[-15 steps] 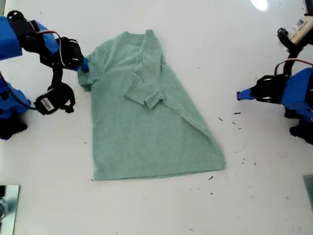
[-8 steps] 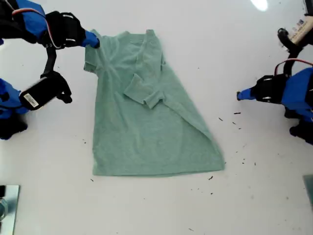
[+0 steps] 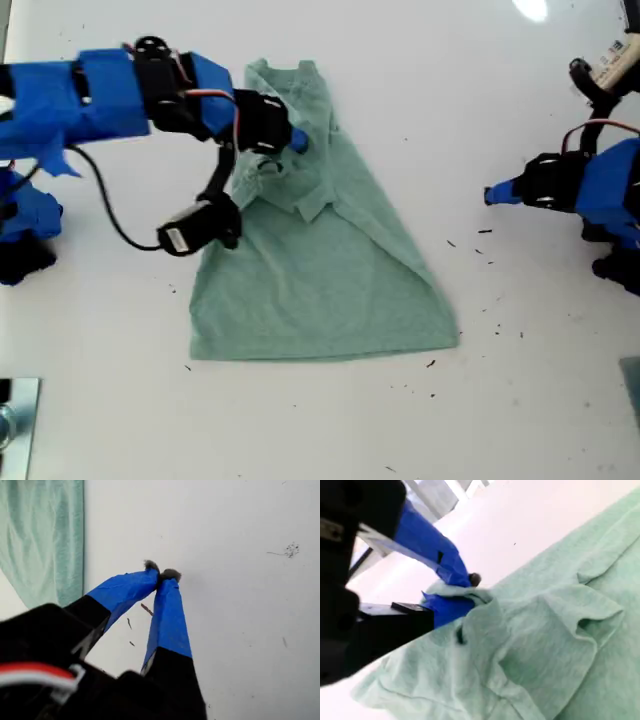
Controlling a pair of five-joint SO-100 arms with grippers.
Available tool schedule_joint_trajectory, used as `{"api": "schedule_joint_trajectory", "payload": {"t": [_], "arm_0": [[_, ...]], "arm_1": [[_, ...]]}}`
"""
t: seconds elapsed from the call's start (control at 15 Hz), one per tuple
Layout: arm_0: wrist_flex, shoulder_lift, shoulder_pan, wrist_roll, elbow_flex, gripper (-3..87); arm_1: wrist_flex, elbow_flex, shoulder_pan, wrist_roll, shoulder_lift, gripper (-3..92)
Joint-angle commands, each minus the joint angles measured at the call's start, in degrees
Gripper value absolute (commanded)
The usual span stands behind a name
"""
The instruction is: Fold t shirt
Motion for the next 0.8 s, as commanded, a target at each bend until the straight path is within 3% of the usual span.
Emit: {"api": "schedule_joint_trajectory", "payload": {"t": [0.0,0.13,0.27,0.33,0.53,0.73], "arm_0": [[11.78,-14.68,0.62,-2.46,-27.86,22.1],[19.25,-6.68,-2.55,-3.08,-27.69,25.8],[24.08,8.0,-6.59,0.09,-20.92,16.8],[23.2,17.58,-8.79,0.09,-11.95,10.2],[12.83,48.08,-11.43,-0.18,25.4,7.5],[5.45,68.12,-4.83,-11.69,57.57,6.8]], "arm_1": [[-1.23,3.43,-0.79,1.05,0.35,2.3],[-1.23,3.43,-0.97,1.23,0.35,2.3],[-1.23,3.43,-0.97,1.32,0.35,2.3],[-1.23,3.43,-0.79,1.14,0.35,2.3],[-1.23,3.43,-0.79,1.05,0.35,2.3],[-1.23,3.43,-0.7,0.79,0.35,2.4]]}}
